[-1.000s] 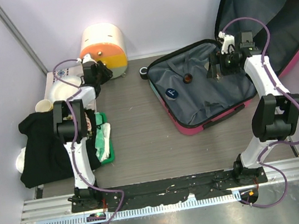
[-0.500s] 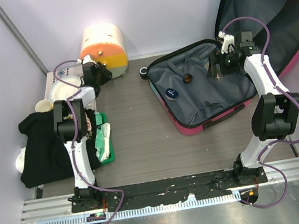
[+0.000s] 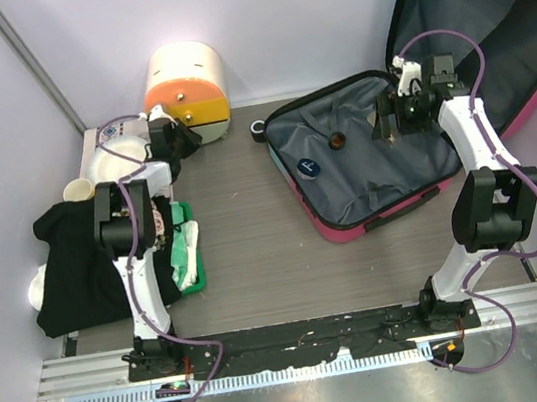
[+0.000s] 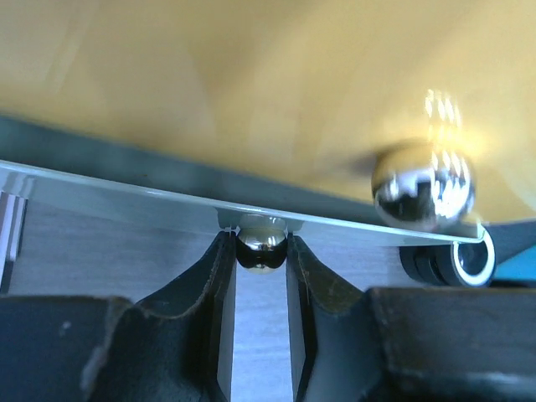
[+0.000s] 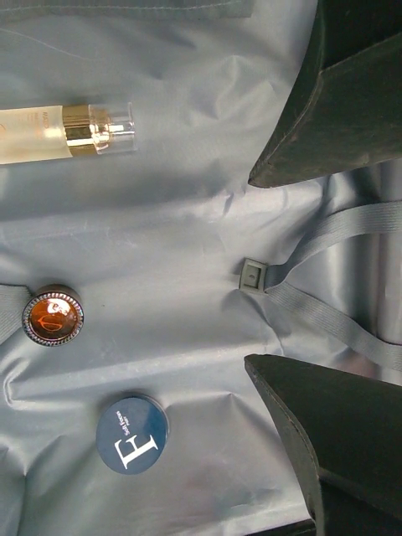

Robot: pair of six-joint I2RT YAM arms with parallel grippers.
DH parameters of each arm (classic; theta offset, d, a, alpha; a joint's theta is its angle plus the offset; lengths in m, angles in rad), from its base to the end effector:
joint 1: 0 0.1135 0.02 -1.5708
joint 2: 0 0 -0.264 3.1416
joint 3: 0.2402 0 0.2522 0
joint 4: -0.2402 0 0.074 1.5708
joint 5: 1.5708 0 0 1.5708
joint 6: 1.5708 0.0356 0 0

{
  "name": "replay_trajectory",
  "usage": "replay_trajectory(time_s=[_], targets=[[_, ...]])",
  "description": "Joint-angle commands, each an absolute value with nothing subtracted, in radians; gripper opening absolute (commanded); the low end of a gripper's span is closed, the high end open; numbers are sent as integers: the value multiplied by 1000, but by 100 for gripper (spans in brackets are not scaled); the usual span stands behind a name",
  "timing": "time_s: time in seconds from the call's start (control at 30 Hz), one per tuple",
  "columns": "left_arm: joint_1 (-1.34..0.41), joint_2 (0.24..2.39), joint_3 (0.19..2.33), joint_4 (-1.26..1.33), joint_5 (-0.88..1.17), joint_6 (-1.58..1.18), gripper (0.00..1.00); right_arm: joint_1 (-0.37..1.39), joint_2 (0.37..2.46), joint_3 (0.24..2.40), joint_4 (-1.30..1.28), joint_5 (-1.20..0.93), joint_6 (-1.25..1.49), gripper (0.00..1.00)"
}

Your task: Open, take out, and arrange the luggage

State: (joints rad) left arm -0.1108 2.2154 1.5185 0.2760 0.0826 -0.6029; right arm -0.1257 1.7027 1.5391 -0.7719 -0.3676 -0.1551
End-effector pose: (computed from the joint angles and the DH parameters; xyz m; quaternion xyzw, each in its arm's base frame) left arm 0.5015 -0.0588 0.1686 -0.1825 0.8187 -0.2223 0.4970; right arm 0.3685 -0.0337 0.3082 -0.0708 0.9330 0.1289 0.3283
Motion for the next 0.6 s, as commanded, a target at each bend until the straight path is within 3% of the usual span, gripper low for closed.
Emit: replay_trajectory(time_s=[0.0, 0.57], targets=[[-124, 2086, 1401, 330, 97, -644, 0, -129, 1703, 1601, -756, -377, -158, 86], [-152, 1875, 1170, 299, 91, -666, 0, -129, 1741, 1650, -762, -408, -172, 86]])
